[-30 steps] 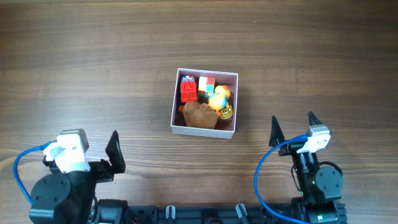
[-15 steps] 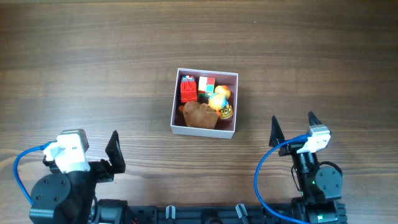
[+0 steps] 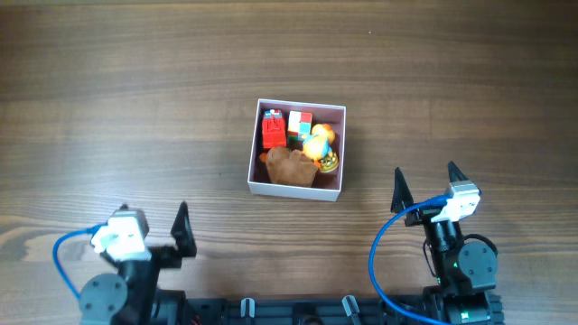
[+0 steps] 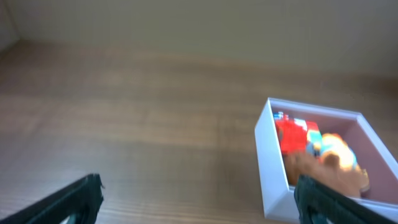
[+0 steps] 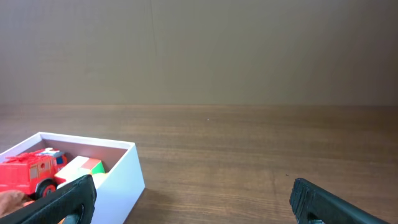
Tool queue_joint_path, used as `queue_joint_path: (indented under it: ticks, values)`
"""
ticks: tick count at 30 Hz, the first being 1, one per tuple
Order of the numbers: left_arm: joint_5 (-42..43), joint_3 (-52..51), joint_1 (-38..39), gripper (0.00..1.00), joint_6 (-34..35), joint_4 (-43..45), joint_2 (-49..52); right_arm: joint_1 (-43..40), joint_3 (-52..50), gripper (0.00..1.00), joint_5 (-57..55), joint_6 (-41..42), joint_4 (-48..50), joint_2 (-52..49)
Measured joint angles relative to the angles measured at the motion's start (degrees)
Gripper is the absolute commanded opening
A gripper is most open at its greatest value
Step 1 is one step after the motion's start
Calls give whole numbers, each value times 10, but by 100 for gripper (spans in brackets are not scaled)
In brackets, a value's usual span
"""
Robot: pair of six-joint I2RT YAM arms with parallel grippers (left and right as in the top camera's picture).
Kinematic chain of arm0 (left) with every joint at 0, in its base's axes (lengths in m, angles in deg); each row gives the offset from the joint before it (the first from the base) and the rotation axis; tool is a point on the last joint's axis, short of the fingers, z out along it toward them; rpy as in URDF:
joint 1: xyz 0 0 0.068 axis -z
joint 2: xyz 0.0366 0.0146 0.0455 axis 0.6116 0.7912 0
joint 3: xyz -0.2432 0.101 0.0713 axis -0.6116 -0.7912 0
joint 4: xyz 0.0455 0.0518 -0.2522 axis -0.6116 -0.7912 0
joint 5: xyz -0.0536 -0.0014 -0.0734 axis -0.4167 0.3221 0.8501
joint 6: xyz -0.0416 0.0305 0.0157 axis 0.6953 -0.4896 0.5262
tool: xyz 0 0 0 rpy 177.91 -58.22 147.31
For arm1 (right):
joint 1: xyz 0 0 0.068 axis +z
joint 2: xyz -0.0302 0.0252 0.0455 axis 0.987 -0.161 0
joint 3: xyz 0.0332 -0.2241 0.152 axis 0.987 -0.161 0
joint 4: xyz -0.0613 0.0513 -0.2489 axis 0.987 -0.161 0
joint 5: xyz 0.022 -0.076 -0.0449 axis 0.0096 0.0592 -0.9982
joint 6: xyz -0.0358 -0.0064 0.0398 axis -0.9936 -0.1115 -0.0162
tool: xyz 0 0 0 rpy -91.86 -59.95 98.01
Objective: Pack container
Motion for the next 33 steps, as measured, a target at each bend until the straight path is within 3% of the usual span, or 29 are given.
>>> queue_joint_path:
  ticks: [7, 10, 26, 33]
  values:
    - [51, -196, -17, 100, 4, 301, -9, 0, 0, 100, 0, 0, 0, 0]
    - [61, -242, -19, 100, 4, 358, -9, 0, 0, 100, 0, 0, 0, 0]
    - [75, -285, -22, 100, 5, 387, -9, 0, 0, 100, 0, 0, 0, 0]
    - [65, -296, -26, 100, 39, 404, -9, 0, 0, 100, 0, 0, 0, 0]
